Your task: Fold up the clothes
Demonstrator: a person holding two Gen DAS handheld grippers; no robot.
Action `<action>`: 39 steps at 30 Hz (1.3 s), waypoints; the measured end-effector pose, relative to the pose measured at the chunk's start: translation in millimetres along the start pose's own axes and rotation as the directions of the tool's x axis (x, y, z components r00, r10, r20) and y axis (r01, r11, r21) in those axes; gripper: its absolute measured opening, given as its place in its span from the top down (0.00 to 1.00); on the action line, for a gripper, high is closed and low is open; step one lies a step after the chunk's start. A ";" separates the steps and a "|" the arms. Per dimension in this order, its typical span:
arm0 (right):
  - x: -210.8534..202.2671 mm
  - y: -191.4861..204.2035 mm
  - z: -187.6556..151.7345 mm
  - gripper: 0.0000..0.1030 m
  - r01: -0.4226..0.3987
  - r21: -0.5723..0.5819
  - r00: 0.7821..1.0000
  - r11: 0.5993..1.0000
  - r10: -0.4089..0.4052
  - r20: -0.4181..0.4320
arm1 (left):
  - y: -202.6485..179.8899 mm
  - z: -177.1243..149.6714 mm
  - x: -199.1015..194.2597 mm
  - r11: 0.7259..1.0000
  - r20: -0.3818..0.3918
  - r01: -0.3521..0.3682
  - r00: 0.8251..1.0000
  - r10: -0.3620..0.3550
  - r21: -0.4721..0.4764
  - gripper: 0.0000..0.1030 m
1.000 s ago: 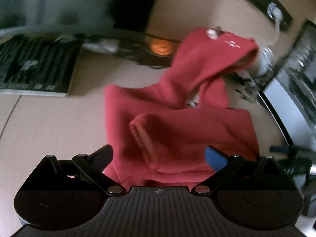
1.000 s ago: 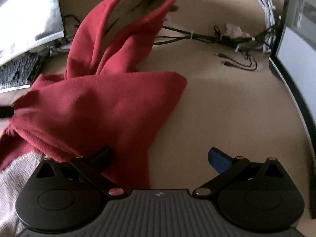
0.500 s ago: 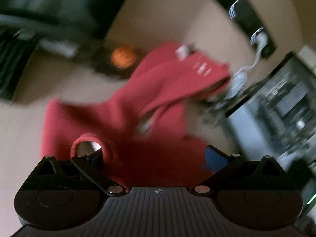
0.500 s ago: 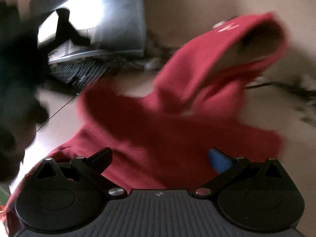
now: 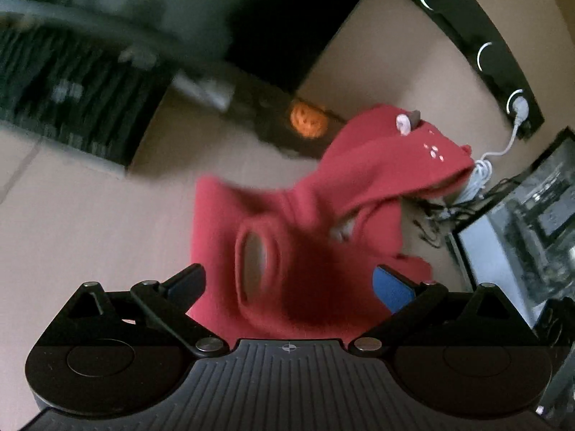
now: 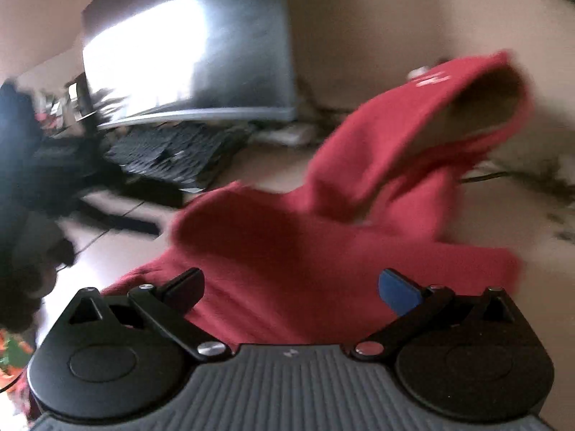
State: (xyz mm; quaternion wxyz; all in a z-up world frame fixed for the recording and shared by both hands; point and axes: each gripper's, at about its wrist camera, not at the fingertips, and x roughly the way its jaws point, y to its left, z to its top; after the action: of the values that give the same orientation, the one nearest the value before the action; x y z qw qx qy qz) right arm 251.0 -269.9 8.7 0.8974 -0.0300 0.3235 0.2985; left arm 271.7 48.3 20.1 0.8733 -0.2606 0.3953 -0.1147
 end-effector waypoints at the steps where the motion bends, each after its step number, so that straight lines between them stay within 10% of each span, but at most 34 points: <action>1: -0.4 -6.2 -0.6 0.00 0.034 0.003 0.999 0.999 -0.034 0.000 | 3.4 -4.6 -1.8 0.999 -0.003 0.023 1.000 -0.023 -0.027 0.01; 7: 39.7 -6.6 -7.3 0.00 0.123 0.036 0.987 0.992 -0.119 -0.113 | -2.5 -2.7 34.2 0.996 -0.079 0.051 0.995 -0.056 -0.069 0.01; 13: 54.4 -3.5 -6.3 0.00 0.100 0.013 0.987 0.995 -0.098 -0.125 | -40.8 33.5 21.4 0.993 0.059 0.117 0.991 -0.118 0.025 0.01; 19: 34.5 -41.7 -6.9 0.00 0.174 0.057 0.979 0.983 -0.166 -0.117 | -38.9 6.4 17.0 0.975 0.048 -0.127 0.992 0.120 0.184 0.01; 23: 48.3 -54.0 -3.7 0.00 0.172 0.075 0.974 0.982 -0.158 -0.163 | -37.6 -11.7 14.1 0.915 0.062 -0.282 0.959 0.276 0.287 0.01; 26: 10.9 -53.2 11.6 0.00 0.172 0.147 0.985 0.974 -0.174 -0.003 | -36.7 -25.3 11.8 0.848 0.083 -0.389 0.919 0.386 0.360 0.01; 28: -27.9 -49.0 15.9 0.00 0.292 0.175 0.933 0.940 -0.320 0.162 | -39.6 -31.4 -0.8 0.834 0.114 -0.399 0.916 0.386 0.382 0.01; 31: -63.2 -37.2 11.3 0.00 0.584 0.060 0.760 0.810 -0.571 0.312 | -45.8 -42.0 -36.9 0.842 0.207 -0.355 0.933 0.293 0.407 0.01; 32: -67.8 -36.6 8.6 0.00 0.642 0.008 0.733 0.767 -0.617 0.287 | -47.6 -47.1 -47.1 0.838 0.229 -0.350 0.934 0.275 0.419 0.01; 36: -98.6 -33.8 -25.4 0.00 0.665 0.021 0.735 0.747 -0.659 0.162 | -41.3 -71.7 -83.4 0.806 0.210 -0.329 0.943 0.258 0.492 0.01; 39: -120.0 -14.4 -72.7 0.00 0.716 0.008 0.695 0.698 -0.714 0.084 | -27.0 -104.1 -104.9 0.776 0.170 -0.315 0.949 0.266 0.546 0.01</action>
State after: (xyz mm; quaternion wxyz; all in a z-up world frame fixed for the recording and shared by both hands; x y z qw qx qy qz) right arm 144.6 -361.6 21.2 0.9547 -0.1525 0.2462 -0.0687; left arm 124.4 30.3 43.6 0.9337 0.0698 0.3420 -0.0797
